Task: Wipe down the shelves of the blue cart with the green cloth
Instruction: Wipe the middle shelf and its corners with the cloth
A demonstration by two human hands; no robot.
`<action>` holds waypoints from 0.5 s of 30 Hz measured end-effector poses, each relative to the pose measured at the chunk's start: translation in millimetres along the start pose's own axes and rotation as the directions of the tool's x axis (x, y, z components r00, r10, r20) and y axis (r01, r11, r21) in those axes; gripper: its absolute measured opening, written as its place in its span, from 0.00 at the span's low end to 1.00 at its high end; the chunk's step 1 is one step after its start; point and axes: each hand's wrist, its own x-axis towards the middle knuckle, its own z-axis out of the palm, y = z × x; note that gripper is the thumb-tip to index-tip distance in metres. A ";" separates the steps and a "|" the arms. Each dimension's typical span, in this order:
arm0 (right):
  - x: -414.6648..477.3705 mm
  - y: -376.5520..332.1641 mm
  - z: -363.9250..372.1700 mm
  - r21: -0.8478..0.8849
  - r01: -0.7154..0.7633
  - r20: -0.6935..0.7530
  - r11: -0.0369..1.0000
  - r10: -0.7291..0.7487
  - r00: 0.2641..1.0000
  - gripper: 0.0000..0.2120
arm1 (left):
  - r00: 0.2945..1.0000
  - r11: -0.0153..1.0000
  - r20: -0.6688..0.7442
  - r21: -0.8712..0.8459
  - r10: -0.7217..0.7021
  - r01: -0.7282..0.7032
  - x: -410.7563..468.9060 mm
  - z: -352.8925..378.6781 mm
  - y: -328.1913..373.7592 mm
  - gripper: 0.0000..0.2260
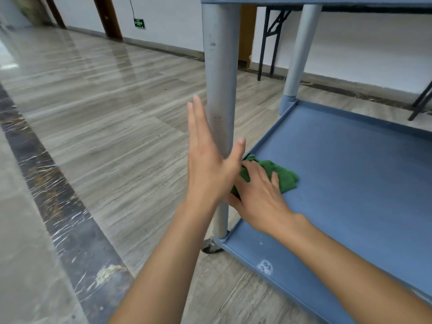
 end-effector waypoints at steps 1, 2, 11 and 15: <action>1.2 -7.4 4.8 -0.070 -0.017 -0.021 0.997 0.015 1.000 0.23 | 0.999 1.000 -0.024 -0.020 -0.020 0.020 10.9 0.1 1.1 0.45; 1.5 -13.3 9.0 -0.135 -0.025 -0.049 0.991 0.019 0.999 0.24 | 0.999 1.000 -0.031 -0.017 -0.020 0.019 19.9 1.6 1.3 0.45; -18.3 -5.5 2.3 -0.389 0.054 -0.181 0.920 -0.133 0.975 0.16 | 0.991 0.947 -0.116 0.320 0.072 -0.031 28.6 22.1 -1.1 0.38; -62.6 24.9 -6.9 -0.433 0.099 -0.164 0.896 -0.187 0.969 0.22 | 0.992 0.925 -0.104 0.378 0.071 -0.026 24.8 20.7 1.5 0.39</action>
